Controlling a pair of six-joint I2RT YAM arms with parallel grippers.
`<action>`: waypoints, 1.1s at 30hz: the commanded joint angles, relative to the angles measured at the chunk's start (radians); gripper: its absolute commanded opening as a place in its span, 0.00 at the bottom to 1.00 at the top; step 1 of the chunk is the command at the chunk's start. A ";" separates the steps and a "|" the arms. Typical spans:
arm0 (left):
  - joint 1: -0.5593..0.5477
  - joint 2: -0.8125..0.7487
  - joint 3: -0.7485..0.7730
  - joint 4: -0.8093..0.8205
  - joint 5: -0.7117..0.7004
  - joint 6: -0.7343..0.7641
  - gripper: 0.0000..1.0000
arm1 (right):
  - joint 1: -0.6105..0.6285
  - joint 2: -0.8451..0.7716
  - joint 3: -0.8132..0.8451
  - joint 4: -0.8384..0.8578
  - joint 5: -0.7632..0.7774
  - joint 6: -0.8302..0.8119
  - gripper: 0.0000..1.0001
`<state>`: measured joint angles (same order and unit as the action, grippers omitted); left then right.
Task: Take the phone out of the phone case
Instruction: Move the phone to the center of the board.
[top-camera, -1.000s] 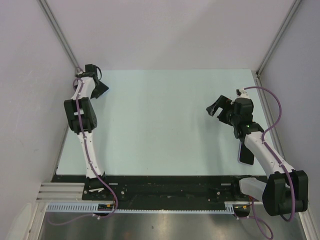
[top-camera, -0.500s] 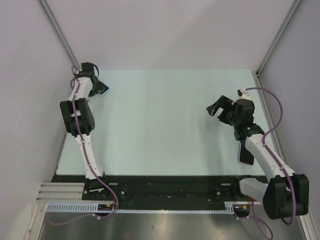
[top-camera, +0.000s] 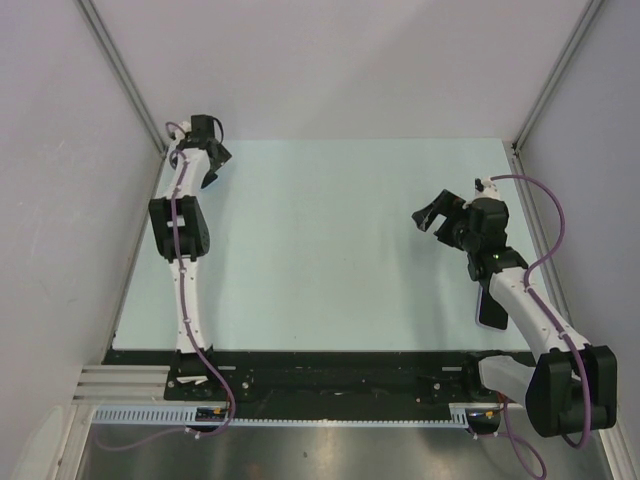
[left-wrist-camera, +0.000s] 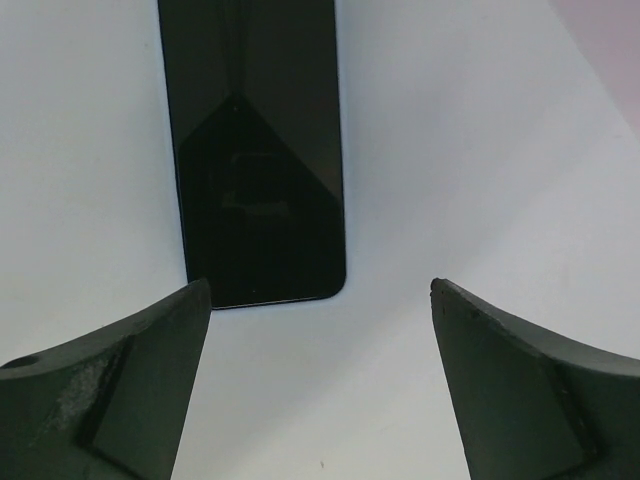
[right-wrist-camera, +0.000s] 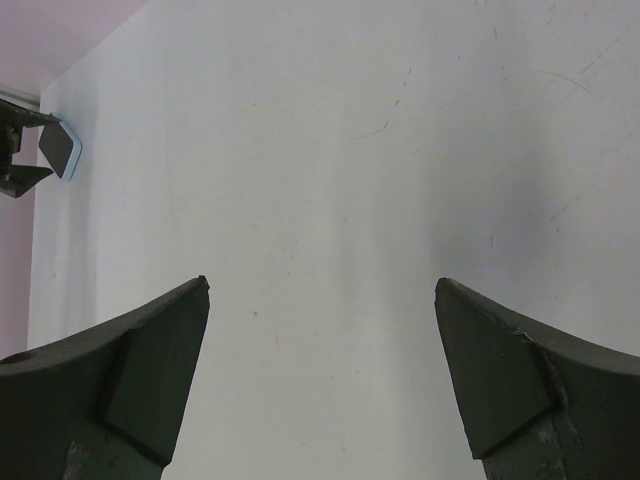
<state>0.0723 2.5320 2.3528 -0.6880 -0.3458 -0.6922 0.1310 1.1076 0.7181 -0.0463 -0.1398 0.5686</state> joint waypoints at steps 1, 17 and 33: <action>-0.012 0.042 0.091 -0.028 -0.139 -0.035 0.95 | 0.001 0.015 0.003 0.036 -0.003 0.007 1.00; -0.009 0.077 0.089 -0.133 -0.196 -0.044 0.96 | 0.005 0.012 0.003 0.054 0.008 -0.001 1.00; 0.018 0.088 0.083 -0.188 -0.160 0.000 0.92 | 0.016 0.015 0.001 0.065 0.009 -0.004 1.00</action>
<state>0.0822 2.6205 2.4336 -0.8295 -0.4873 -0.7052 0.1413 1.1313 0.7174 -0.0242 -0.1398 0.5751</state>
